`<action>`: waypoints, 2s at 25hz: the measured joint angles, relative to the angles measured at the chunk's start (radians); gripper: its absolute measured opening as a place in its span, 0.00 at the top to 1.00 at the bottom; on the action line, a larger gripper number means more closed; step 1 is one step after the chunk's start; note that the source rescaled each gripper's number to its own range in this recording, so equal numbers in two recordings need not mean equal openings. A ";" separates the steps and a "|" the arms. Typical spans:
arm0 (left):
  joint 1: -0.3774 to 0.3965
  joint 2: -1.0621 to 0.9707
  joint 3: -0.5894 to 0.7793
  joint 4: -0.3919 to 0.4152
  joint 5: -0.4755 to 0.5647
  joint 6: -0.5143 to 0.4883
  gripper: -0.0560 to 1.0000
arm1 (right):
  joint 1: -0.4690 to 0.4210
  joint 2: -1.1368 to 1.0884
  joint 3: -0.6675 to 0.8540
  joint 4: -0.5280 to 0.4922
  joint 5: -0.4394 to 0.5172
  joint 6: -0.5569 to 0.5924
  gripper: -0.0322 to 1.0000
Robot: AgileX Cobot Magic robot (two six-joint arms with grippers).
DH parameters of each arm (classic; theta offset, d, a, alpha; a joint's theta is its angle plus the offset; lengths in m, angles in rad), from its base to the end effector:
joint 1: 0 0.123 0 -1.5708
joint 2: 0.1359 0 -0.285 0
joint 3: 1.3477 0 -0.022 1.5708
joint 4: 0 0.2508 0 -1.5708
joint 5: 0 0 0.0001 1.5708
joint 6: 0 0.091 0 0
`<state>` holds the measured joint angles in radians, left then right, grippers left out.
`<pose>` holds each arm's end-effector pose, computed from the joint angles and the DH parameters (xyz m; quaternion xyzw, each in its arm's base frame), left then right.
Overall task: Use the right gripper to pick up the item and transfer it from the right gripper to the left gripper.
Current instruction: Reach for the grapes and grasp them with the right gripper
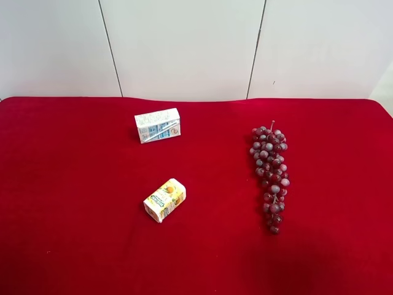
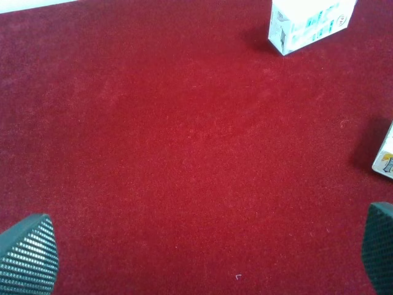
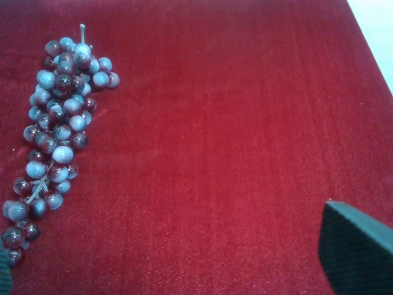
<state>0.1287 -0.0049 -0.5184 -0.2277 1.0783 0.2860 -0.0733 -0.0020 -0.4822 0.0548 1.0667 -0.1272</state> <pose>-0.0073 -0.0192 0.2826 0.0732 0.8431 -0.0038 0.5328 -0.0031 0.0046 0.2719 -0.0241 0.8582 -0.0240 0.5122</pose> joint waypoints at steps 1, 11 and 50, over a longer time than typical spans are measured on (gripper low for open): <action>0.000 0.000 0.000 0.000 0.000 0.000 0.00 | 0.000 0.000 0.000 0.000 0.000 0.000 0.00; 0.000 0.000 0.000 0.000 0.000 0.000 0.00 | 0.000 0.000 0.000 0.000 0.000 0.000 0.00; 0.000 0.000 0.000 0.000 0.000 0.000 0.00 | 0.032 0.067 -0.028 0.000 -0.007 0.070 0.00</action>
<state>0.1287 -0.0049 -0.5184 -0.2277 1.0783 0.2860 -0.0414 0.0651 -0.5104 0.0547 1.0597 -0.0574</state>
